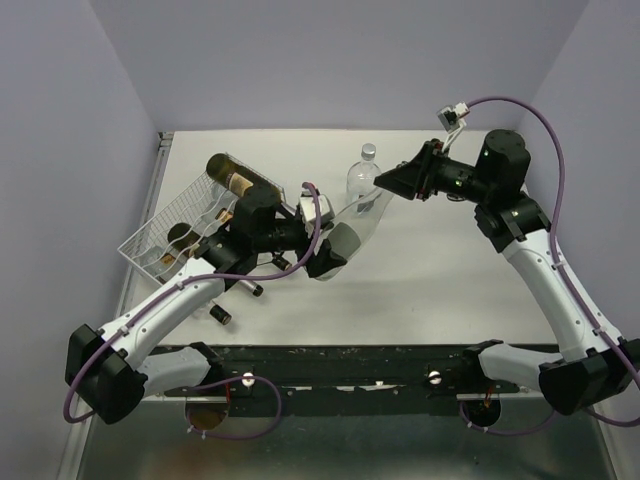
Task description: Put the wine bottle on the wine rack
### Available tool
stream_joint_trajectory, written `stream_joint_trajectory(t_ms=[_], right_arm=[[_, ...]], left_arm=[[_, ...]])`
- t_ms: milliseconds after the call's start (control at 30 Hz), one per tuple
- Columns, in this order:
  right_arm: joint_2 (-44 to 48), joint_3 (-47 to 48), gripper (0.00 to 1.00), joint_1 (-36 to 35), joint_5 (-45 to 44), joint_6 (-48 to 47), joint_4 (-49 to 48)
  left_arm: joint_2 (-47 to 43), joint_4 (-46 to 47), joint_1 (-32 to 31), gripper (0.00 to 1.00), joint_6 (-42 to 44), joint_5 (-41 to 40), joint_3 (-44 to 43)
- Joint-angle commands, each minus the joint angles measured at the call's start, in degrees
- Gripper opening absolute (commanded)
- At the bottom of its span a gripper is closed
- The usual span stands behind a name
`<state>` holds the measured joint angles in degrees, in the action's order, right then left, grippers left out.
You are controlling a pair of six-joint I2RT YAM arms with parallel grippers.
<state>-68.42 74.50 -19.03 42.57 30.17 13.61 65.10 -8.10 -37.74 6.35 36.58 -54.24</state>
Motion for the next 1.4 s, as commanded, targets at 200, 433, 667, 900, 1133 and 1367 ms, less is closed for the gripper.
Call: stream_joint_trajectory(t_ms=[200, 433, 667, 900, 1133, 1367], right_arm=[[7.2, -4.3, 0.01, -2.5, 14.1, 12.9, -25.6], [9.2, -8.3, 0.01, -3.7, 18.9, 12.6, -34.2], [10.0, -11.2, 0.01, -4.4, 22.3, 13.9, -39.9], [11.1, -10.8, 0.01, -4.3, 20.8, 9.4, -33.6], [10.9, -2.2, 0.91, -4.4, 6.9, -7.0, -0.6], [13.1, 3.5, 0.96, -4.4, -7.2, -9.7, 9.1]], left_arm=[[4.2, 3.9, -0.2, 0.99, -1.4, 2.2, -0.3], [4.8, 5.2, -0.2, 0.99, -1.2, -0.1, -0.7], [6.6, 7.7, -0.2, 0.99, -2.6, 3.2, -1.7], [6.4, 5.2, -0.1, 0.11, 0.3, 3.2, -3.6], [1.6, 3.5, -0.1, 0.0, 10.9, -0.9, -3.2], [-3.0, -4.3, -0.4, 0.0, 29.3, -4.9, -5.1]])
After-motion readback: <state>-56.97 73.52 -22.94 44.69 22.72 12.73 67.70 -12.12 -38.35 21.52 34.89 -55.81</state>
